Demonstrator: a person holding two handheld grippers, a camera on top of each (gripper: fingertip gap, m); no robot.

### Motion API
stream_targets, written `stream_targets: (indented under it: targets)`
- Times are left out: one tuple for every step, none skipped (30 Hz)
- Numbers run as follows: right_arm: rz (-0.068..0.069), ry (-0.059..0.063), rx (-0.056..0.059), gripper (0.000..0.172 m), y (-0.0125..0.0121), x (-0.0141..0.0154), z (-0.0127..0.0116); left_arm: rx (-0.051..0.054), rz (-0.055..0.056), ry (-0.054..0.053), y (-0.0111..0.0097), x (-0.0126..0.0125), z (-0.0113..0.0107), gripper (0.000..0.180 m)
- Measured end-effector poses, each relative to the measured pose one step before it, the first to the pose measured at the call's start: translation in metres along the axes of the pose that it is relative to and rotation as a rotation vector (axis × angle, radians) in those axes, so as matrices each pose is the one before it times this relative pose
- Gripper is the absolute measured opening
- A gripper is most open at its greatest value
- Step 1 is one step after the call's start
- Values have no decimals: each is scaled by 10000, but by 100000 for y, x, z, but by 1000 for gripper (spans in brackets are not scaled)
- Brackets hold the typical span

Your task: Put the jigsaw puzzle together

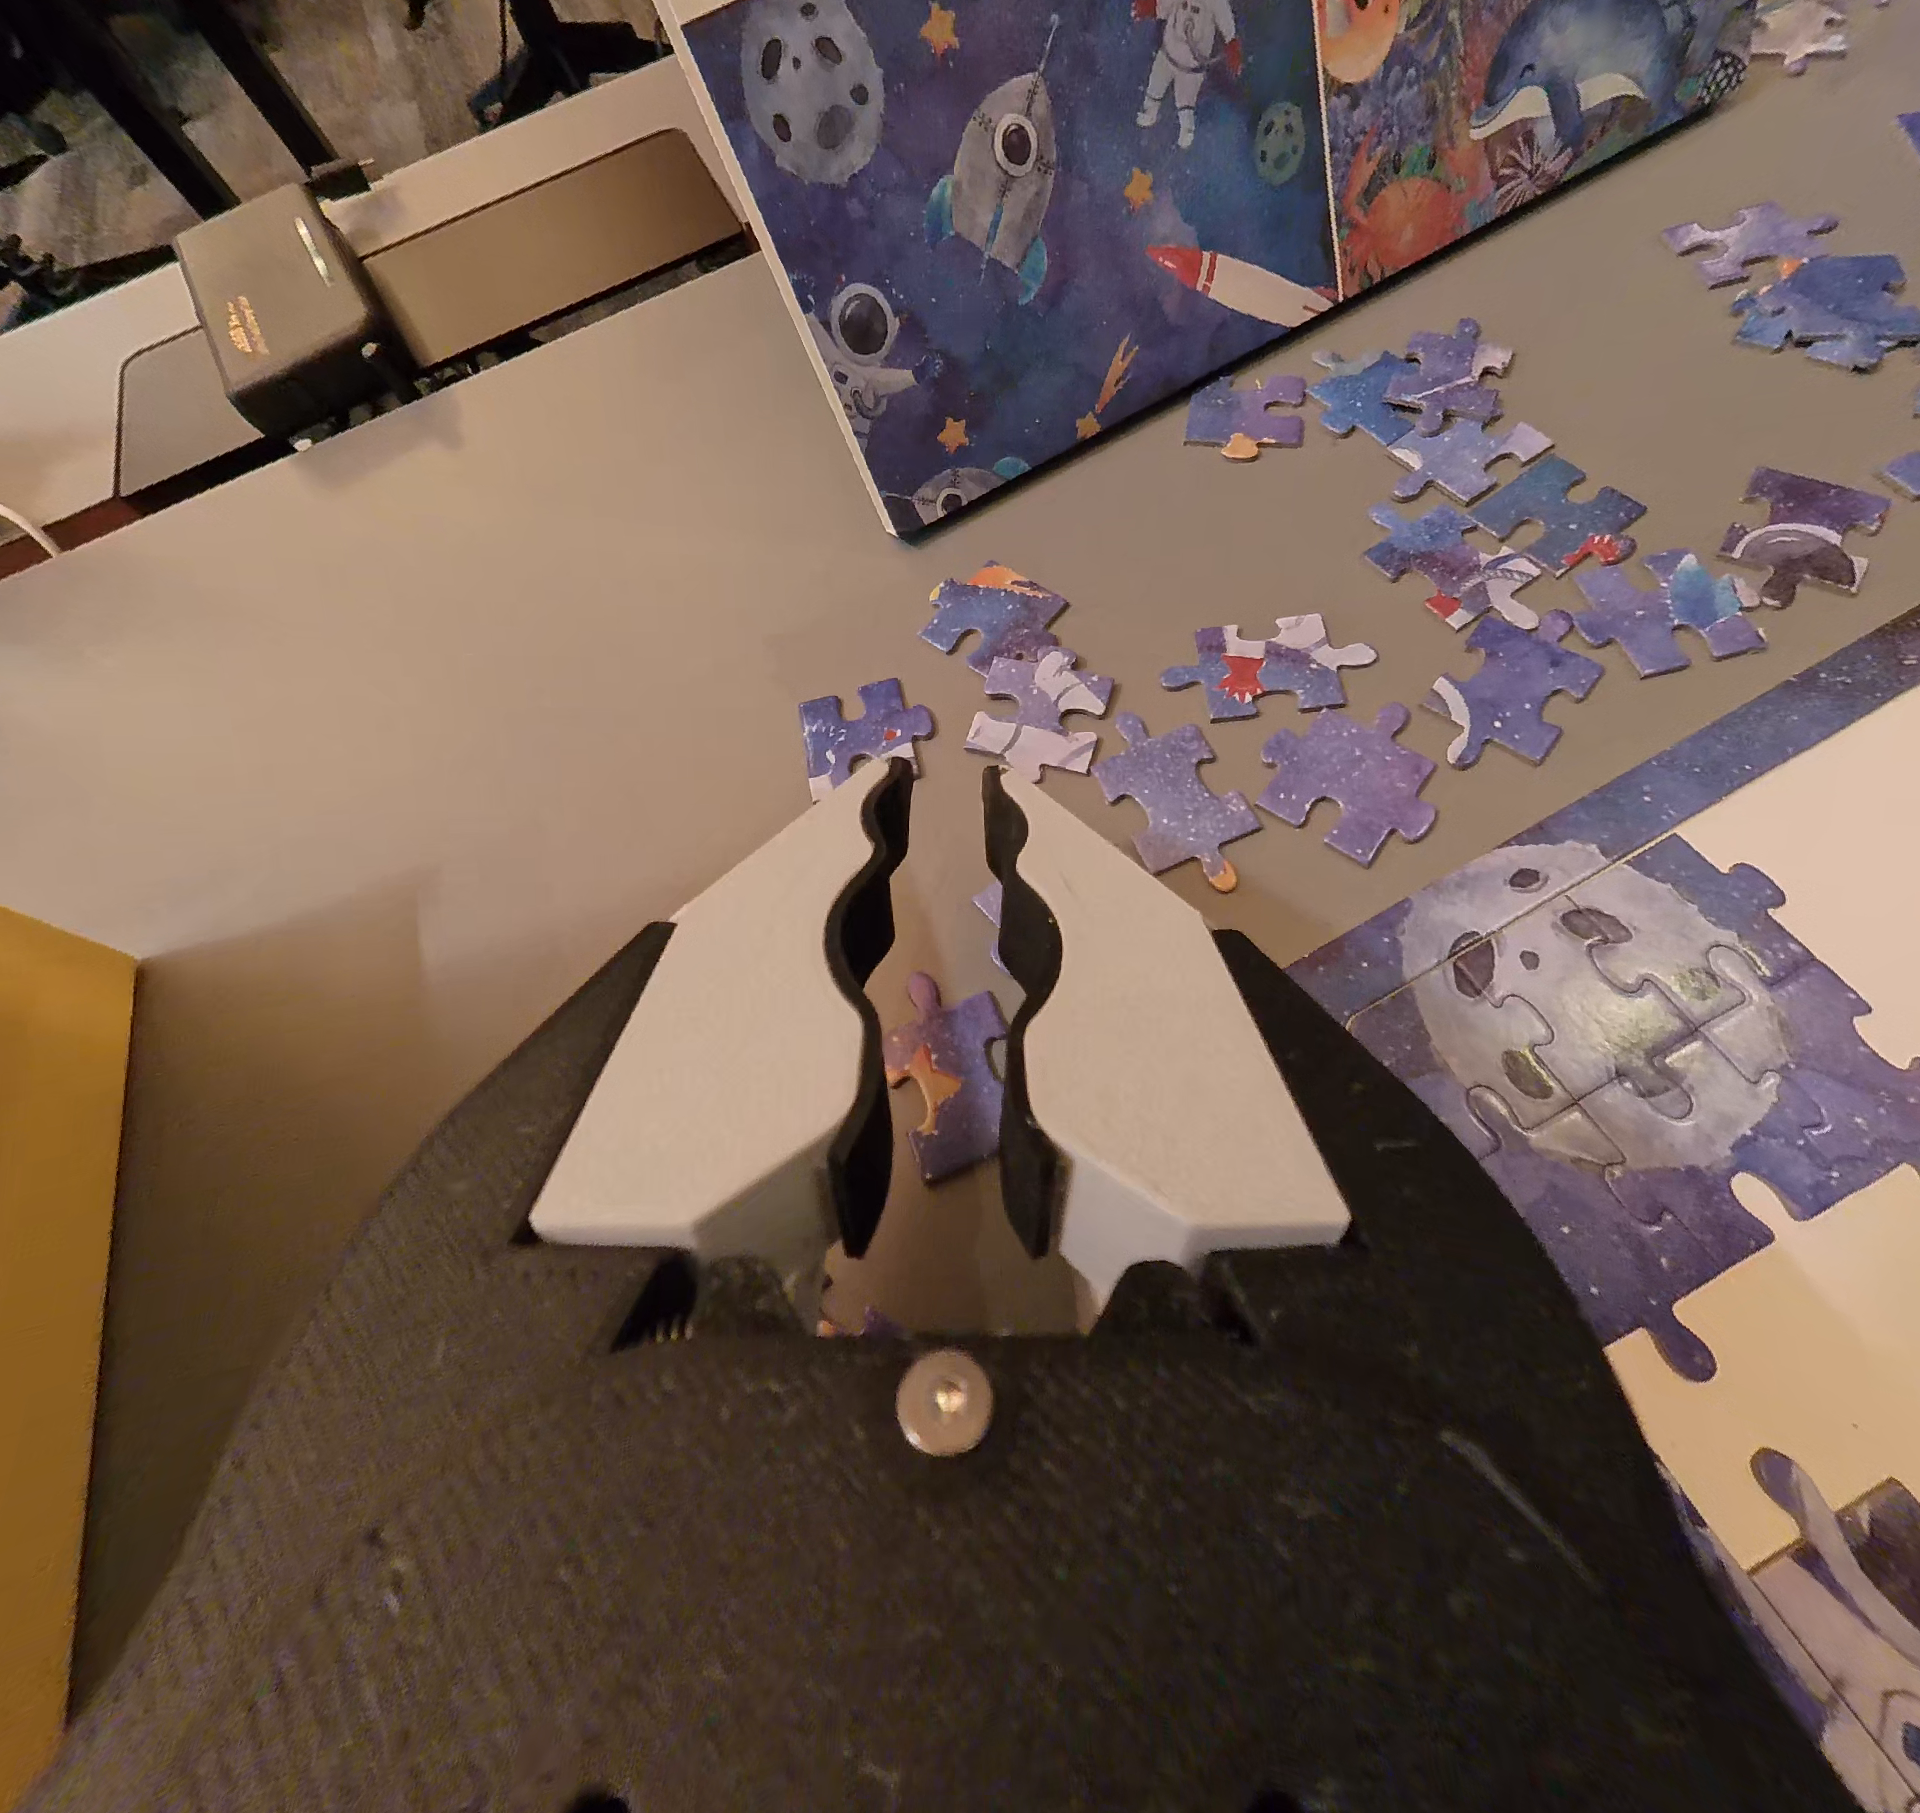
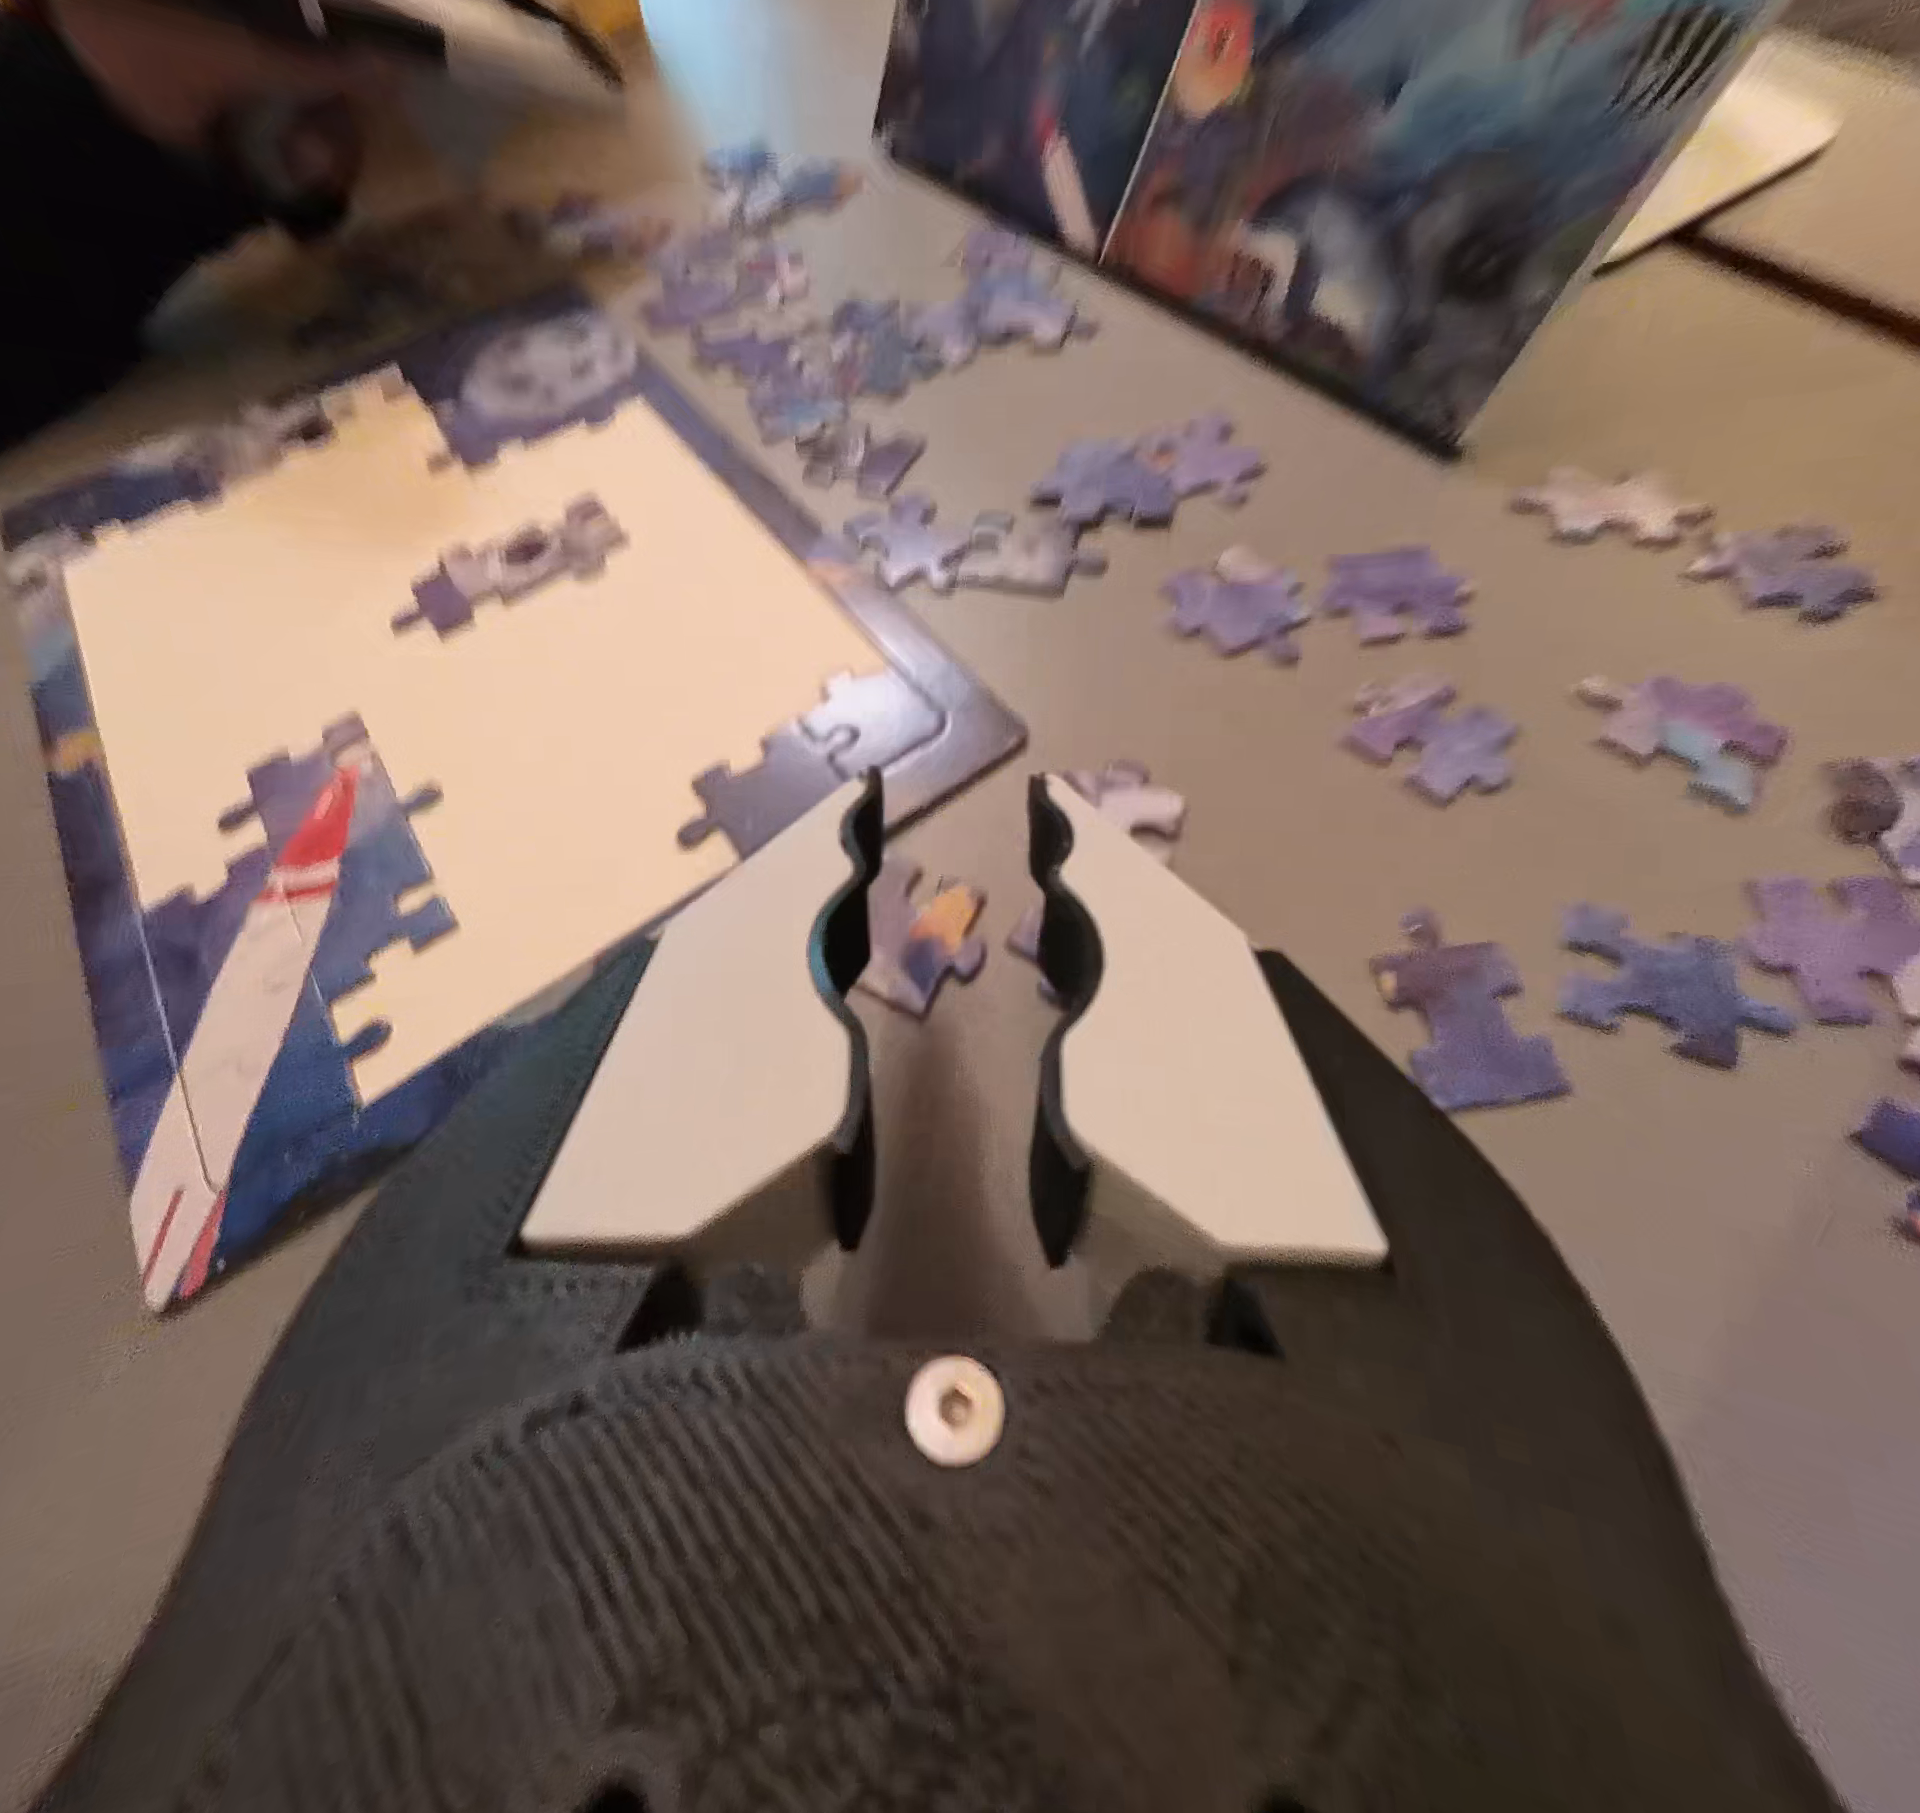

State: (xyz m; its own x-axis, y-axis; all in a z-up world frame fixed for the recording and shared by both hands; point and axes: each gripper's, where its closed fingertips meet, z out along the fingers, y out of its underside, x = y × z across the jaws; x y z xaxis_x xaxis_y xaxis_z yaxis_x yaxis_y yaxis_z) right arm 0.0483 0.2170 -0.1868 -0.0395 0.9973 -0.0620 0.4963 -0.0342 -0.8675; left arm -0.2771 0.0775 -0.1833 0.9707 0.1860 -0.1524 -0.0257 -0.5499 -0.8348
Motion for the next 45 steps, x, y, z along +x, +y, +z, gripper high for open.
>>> stream_targets:
  targets:
    - [-239,72,-404,29,669,-265,140,17,-31,38,-38,57,-18,12]
    - [-218,67,-251,28,460,-166,43,27,-40,43,-46,49,-15,12]
    - [-85,5,-171,27,344,-78,-7,32,-46,47,-48,57,-20,12]
    - [62,-139,-125,29,267,-128,-34,19,-40,35,-41,31,-10,12]
    - [129,-228,-62,31,155,-180,-54,16,-30,18,-23,8,-17,12]
    - [114,-220,13,33,27,-184,-78,13,-22,10,-2,-15,-7,12]
    - [79,-175,52,34,-49,-152,-88,4,-22,5,-8,-20,-2,12]
    - [56,-119,35,37,-15,-127,-73,10,-26,11,3,-1,-11,12]
    - [43,-69,-35,39,74,-93,2,3,-19,13,-7,0,-5,12]
    - [26,-24,-137,42,211,-53,102,2,-8,2,-3,-12,6,12]
    - [-2,1,-226,45,327,-55,192,4,1,-2,-5,6,0,12]
    - [-33,21,-266,47,371,-45,241,-10,9,-1,12,7,12,12]
    - [-65,55,-247,48,336,-30,227,-15,15,-3,21,23,18,12]
    - [-99,98,-127,47,180,-3,139,-12,18,-9,32,2,19,12]
    - [-86,124,-18,46,56,22,-10,-10,14,-13,16,-6,2,12]
    - [-13,85,-11,46,133,34,-105,3,-4,-11,10,-33,4,12]
    - [72,38,7,45,200,11,-239,7,-24,1,7,-36,-9,12]
    - [139,-18,22,44,250,-34,-350,19,-40,6,-16,-53,-21,12]
    - [163,-55,28,43,273,-122,-368,28,-49,14,-46,-39,-25,12]
    - [139,-71,23,43,267,-220,-332,24,-47,22,-38,-5,-19,12]
    - [80,-50,11,43,263,-295,-292,17,-35,26,-23,17,-1,12]
    - [6,22,0,42,247,-275,-236,-6,-14,17,6,28,20,12]
    - [-49,75,-9,41,229,-239,-196,-25,8,-2,56,15,40,12]
    - [-71,67,-13,40,188,-227,-134,-34,24,-11,72,12,42,12]
    - [-70,66,-8,39,117,-146,-88,-27,26,-14,50,3,29,12]
    - [-65,114,24,39,19,16,-68,-4,15,-12,10,-4,6,12]
    - [-54,157,67,40,-86,140,-45,10,-2,-4,-17,2,-9,12]
    - [-36,154,85,43,-135,202,-45,14,-14,4,-23,-7,1,12]
    - [-25,105,88,46,-178,170,1,12,-22,11,-15,-3,-7,12]
    - [-16,29,49,48,-137,73,54,9,-21,14,-15,2,-1,12]
    - [-11,-20,-26,48,-49,-5,118,5,-14,11,-1,14,-3,12]
    - [-8,-24,-117,48,118,-36,164,2,-8,5,-3,3,4,12]
    - [16,-13,-148,46,206,-87,133,-1,-2,-2,10,0,4,12]
    - [53,-53,-58,45,134,-249,12,-13,3,-11,30,-24,12,12]
    - [95,-122,23,40,77,-407,-147,-14,6,-15,36,-32,3,12]
    - [149,-155,24,39,140,-444,-210,12,-7,-15,-10,-42,-17,12]
    - [148,-182,21,38,194,-503,-248,28,-27,-2,-33,-37,-37,12]
    - [106,-143,13,37,217,-460,-240,33,-39,13,-36,-10,-42,12]
    - [46,-39,9,36,215,-312,-219,20,-34,19,-33,1,-26,12]
    - [-11,77,35,36,137,-112,-197,2,-14,20,-17,28,7,12]
    - [-55,142,114,36,-45,30,-207,-6,13,15,-1,55,4,12]
    - [-59,147,187,35,-209,97,-197,-8,34,3,1,66,16,12]
    - [10,102,187,34,-234,152,-184,-6,42,-3,4,60,7,12]
    - [102,41,148,34,-198,170,-135,-6,35,-4,2,46,11,12]
    - [140,15,118,35,-173,193,-103,-5,19,-1,5,29,10,12]
